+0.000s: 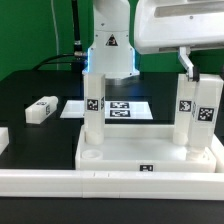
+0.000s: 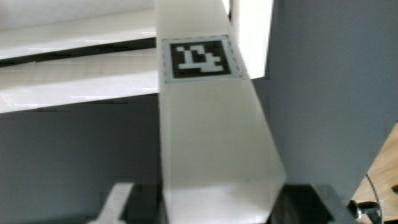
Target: Assemble desk
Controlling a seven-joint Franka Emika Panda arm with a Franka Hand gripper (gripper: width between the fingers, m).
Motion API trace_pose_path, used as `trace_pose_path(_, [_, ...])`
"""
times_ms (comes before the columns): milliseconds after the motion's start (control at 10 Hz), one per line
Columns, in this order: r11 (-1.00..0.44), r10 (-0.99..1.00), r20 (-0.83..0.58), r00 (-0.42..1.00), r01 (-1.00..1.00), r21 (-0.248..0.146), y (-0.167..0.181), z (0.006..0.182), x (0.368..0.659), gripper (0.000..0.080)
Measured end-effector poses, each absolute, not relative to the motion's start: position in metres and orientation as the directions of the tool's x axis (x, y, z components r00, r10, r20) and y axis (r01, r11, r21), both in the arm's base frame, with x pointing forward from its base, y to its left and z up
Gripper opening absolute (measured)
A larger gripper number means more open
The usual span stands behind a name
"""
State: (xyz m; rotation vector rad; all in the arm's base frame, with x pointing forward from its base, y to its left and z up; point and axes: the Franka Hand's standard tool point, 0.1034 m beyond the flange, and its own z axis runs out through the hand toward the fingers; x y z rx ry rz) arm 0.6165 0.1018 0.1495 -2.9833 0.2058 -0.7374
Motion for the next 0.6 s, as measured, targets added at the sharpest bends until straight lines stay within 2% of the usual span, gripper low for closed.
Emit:
trace_pose_path(400, [-0.991,-0.132,0.448,0.884,-0.108,-0.08,0.105,0.135,0.611,0.0287])
trace_pose_path(600, [-0.992,-0.128,0.469,0.874,-0.104,-0.077,0.107,0.135,0.614,0.0287])
